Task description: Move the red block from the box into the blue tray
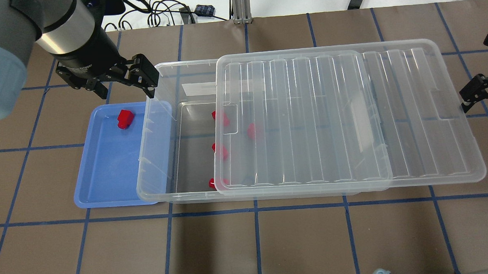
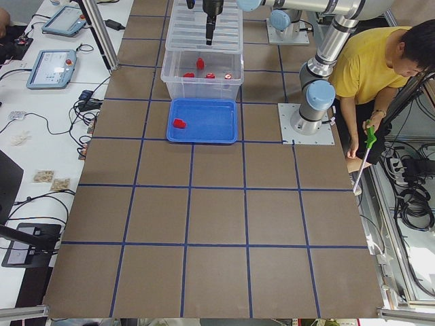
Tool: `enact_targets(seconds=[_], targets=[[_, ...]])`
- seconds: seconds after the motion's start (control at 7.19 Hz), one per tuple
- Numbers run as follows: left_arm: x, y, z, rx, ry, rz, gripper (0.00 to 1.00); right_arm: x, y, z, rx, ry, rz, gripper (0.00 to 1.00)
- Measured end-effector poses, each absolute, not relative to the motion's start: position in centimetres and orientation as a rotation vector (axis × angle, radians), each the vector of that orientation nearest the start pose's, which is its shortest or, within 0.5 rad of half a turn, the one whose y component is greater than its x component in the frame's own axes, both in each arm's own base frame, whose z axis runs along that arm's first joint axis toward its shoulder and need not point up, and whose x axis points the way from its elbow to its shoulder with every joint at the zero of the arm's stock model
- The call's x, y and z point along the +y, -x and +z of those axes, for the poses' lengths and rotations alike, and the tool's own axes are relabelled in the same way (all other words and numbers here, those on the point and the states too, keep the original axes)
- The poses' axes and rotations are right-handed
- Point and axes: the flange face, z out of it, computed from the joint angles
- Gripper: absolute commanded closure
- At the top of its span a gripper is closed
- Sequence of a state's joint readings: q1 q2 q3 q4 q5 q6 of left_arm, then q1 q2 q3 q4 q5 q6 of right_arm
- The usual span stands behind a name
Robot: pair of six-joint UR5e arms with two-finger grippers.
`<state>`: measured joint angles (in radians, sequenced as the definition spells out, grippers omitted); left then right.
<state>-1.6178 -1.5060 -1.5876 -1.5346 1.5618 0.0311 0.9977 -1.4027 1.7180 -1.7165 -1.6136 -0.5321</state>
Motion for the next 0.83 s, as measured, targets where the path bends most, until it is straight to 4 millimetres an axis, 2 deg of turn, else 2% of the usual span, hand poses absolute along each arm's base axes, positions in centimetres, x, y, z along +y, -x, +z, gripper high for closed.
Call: enact_targets(seconds=[0.83], targets=[[-46.9,14.8,51.5,3.134,-0.101,-0.149,0.00,-52.7,11.7,34.9,3.087,-0.072,0.249,0.00]])
